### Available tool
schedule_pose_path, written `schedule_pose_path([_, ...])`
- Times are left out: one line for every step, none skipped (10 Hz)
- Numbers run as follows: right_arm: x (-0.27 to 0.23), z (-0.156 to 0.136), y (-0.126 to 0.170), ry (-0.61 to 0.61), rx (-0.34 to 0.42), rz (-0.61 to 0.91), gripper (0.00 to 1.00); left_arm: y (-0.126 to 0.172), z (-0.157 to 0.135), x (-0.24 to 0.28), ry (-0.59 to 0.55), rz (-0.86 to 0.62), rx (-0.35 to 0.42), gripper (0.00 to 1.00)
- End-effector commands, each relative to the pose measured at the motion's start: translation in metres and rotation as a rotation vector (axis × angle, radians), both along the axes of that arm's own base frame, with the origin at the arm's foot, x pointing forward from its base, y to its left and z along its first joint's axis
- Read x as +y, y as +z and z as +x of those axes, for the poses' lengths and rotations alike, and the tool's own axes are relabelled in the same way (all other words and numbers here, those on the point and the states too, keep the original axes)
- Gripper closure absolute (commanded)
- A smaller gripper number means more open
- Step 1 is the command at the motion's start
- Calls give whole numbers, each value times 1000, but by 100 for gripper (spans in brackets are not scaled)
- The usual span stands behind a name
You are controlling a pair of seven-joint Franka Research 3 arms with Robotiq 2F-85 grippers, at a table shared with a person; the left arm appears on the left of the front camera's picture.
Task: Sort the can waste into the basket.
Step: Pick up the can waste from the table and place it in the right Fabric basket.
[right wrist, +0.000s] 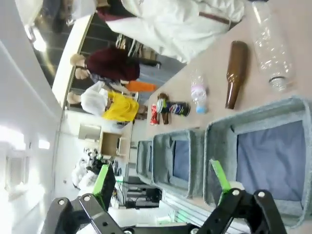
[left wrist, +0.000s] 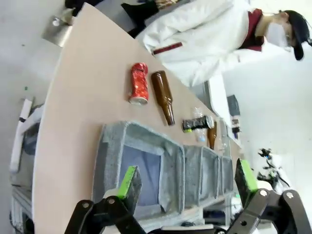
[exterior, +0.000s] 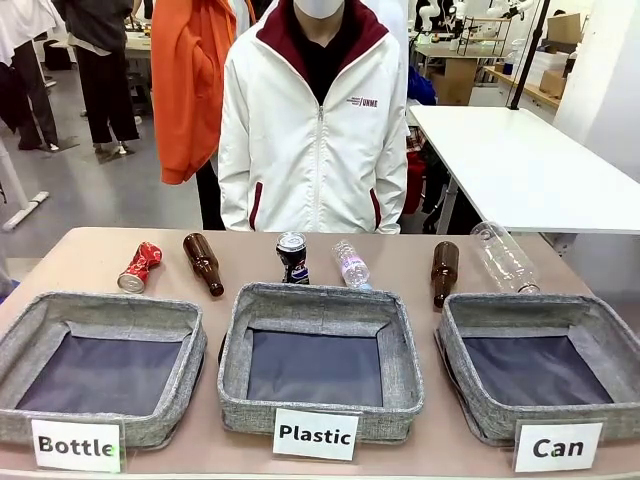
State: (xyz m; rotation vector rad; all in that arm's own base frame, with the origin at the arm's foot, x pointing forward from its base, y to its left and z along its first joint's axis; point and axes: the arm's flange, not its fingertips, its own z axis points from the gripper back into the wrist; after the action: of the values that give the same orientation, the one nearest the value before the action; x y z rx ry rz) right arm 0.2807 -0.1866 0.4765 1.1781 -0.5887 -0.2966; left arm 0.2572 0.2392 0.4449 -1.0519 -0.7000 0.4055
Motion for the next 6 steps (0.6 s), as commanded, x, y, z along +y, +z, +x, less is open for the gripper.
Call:
schedule_pose_path([7,-1,4,43,5,-3,0,-1,-8,0,-50,-13,-21,0])
schedule_pose_path([7,-1,4,43,5,-3,0,-1,-8,0,-50,-13,-21,0])
schedule_pose_path([7,-1,4,43,5,-3,0,-1,-8,0,-50,-13,-21,0])
schedule_pose_path([7,-1,4,43,5,-3,0,-1,-8,0,-50,-13,-21,0])
schedule_pose_path([7,-1,4,43,5,-3,0,0,-4,-4,-30,-15,12,0])
schedule_pose_path([7,-1,4,43,5,-3,0,10,-8,-17,-68,80,-11,0])
